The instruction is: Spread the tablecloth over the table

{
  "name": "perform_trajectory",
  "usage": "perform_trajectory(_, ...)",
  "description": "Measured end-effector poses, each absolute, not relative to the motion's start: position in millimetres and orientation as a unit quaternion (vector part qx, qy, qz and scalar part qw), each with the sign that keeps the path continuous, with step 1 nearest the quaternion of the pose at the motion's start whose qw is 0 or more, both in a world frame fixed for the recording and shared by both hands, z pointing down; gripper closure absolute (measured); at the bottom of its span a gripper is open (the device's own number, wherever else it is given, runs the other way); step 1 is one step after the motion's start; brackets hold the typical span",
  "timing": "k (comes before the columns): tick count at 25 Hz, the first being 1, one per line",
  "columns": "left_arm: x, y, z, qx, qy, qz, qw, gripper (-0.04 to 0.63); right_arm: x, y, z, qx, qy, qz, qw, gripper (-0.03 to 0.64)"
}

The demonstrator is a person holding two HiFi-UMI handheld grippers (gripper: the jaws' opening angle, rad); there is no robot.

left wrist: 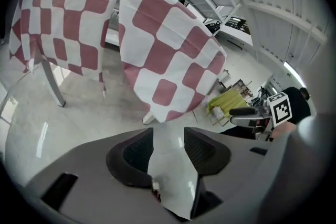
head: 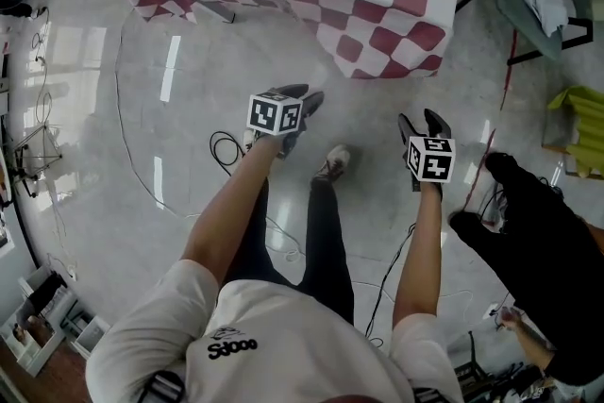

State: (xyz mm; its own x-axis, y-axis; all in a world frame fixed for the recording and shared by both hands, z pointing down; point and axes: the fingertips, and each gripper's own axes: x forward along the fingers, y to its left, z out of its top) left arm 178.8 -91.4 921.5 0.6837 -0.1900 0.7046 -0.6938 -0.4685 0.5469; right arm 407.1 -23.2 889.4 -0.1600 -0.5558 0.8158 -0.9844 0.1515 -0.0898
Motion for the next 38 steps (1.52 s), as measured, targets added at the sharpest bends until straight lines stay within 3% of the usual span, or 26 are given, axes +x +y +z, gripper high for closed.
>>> perform_trajectory(11, 151, -129, 831, 0.834, -0.282, 0.255, 0.4, 0.416, 410, -45, 801, 0.621, -0.667, 0.307, 0.272, 0.344)
perform_trajectory(15, 128, -147, 772, 0.847, -0.29, 0.235, 0.379, 0.445, 397, -52, 742, 0.642, -0.659, 0.305, 0.244, 0.39)
perform_trajectory(20, 93, -188, 694, 0.863, -0.324, 0.201, 0.332, 0.483, 367, -99, 650, 0.646, -0.689, 0.249, 0.213, 0.444)
perform_trajectory(27, 53, -216, 577, 0.898, -0.333, 0.187, 0.218, 0.554, 325, -142, 525, 0.638, -0.725, 0.15, 0.209, 0.573)
perform_trajectory(38, 30, -227, 409, 0.934, -0.332, 0.101, 0.086, 0.565, 231, -155, 383, 0.6, -0.774, 0.016, 0.202, 0.594)
